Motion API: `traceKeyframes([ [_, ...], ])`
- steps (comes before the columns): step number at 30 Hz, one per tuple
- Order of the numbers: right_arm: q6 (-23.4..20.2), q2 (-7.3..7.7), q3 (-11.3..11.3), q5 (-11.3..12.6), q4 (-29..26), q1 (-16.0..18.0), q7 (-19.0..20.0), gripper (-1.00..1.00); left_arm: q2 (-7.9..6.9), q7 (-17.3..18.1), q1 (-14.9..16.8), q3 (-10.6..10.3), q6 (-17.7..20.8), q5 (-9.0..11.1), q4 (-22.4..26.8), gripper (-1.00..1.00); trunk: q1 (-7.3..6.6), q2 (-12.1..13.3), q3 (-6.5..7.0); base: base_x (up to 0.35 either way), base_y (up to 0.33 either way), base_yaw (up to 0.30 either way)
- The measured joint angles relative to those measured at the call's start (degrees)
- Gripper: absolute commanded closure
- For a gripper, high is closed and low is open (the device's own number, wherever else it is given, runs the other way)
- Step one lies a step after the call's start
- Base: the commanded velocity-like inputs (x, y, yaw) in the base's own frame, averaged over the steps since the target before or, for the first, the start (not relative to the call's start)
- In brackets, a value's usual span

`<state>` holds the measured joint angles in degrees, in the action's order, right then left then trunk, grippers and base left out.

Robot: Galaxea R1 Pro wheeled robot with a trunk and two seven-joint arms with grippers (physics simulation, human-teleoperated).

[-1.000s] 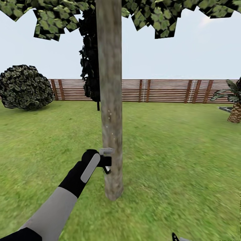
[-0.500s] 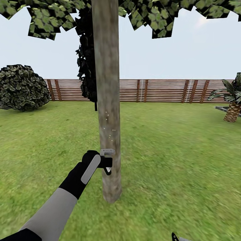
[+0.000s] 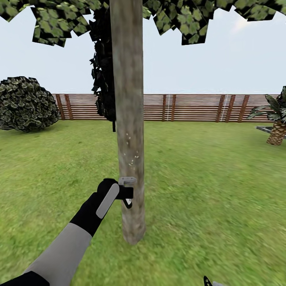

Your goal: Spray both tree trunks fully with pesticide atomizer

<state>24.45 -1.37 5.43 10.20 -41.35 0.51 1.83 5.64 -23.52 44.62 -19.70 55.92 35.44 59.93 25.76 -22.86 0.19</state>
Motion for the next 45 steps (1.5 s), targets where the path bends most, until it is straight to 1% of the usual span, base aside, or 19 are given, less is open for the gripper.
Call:
traceKeyframes([
  [3,0.0,0.0,0.0,0.02,0.01,0.0,0.0,1.0,-0.04,0.07,0.0,0.1,0.42,0.03,0.33,1.0,0.0,-0.01,0.0,0.049,0.016,0.0],
  [6,0.0,0.0,0.0,0.07,0.02,0.0,0.0,1.0,0.02,-0.47,0.28,0.54,3.88,0.08,0.3,1.0,0.0,-0.01,0.0,0.012,0.004,0.0],
  [8,0.0,0.0,0.0,0.1,0.02,0.0,-0.03,1.0,0.05,-1.0,0.98,0.71,3.99,0.12,0.07,1.0,0.01,-0.01,0.0,0.004,0.001,0.0],
  [10,0.0,0.0,0.0,0.15,0.02,0.0,-0.06,1.0,0.07,-1.79,3.28,0.88,4.0,0.06,-0.88,1.0,0.01,-0.01,0.01,0.002,0.001,0.0],
  [11,0.0,0.0,0.0,0.17,0.02,0.0,-0.07,1.0,0.12,-2.02,4.08,0.91,4.0,0.18,-2.21,1.0,0.01,-0.01,0.0,0.0,0.0,0.0],
  [15,0.0,0.0,0.0,0.21,0.02,0.0,-0.08,1.0,0.12,-2.44,5.14,0.91,4.0,0.33,-6.51,1.0,0.01,-0.01,0.0,0.0,0.0,0.0],
  [20,-0.04,0.0,0.0,0.22,0.02,-0.01,-0.08,1.0,0.02,-2.5,5.21,0.78,4.0,0.41,-7.46,1.0,0.01,-0.01,0.0,0.0,0.0,0.0],
  [24,-0.06,0.0,0.0,0.22,0.02,-0.01,-0.08,1.0,-0.05,-2.38,4.68,0.61,3.99,0.48,-7.53,1.0,0.01,-0.01,0.0,0.0,0.0,0.0],
  [27,-0.04,0.0,0.0,0.22,0.02,0.0,-0.08,1.0,-0.07,-2.3,3.08,0.36,3.99,0.41,-7.62,1.0,0.01,-0.01,0.0,0.0,0.0,0.0],
  [29,-0.01,0.0,0.0,0.22,0.02,0.0,-0.08,1.0,-0.08,-2.28,1.23,0.2,2.84,0.35,-7.66,1.0,0.01,-0.01,-0.01,0.0,0.0,0.0],
  [34,0.0,0.0,-0.02,0.19,0.03,0.0,-0.08,1.0,-0.07,-2.22,-0.96,0.08,0.15,0.17,-8.28,1.0,0.01,-0.01,0.0,0.0,0.121,-0.029],
  [37,0.0,0.07,0.04,0.17,0.03,-0.01,-0.07,1.0,-0.06,-2.13,-1.5,0.05,-1.79,0.03,-9.28,1.0,0.01,-0.01,0.0,0.0,0.292,-0.179],
  [39,0.0,0.09,0.11,0.16,0.03,-0.01,-0.08,1.0,-0.06,-2.07,-1.63,0.05,-2.43,0.01,-9.87,1.0,0.01,-0.01,0.0,0.009,0.32,-0.227],
  [45,0.01,0.09,0.11,0.11,0.03,0.0,-0.04,1.0,-0.07,-1.3,-1.74,0.08,-2.93,0.07,-10.36,1.0,-0.02,-0.02,0.0,0.161,0.281,-0.153],
])
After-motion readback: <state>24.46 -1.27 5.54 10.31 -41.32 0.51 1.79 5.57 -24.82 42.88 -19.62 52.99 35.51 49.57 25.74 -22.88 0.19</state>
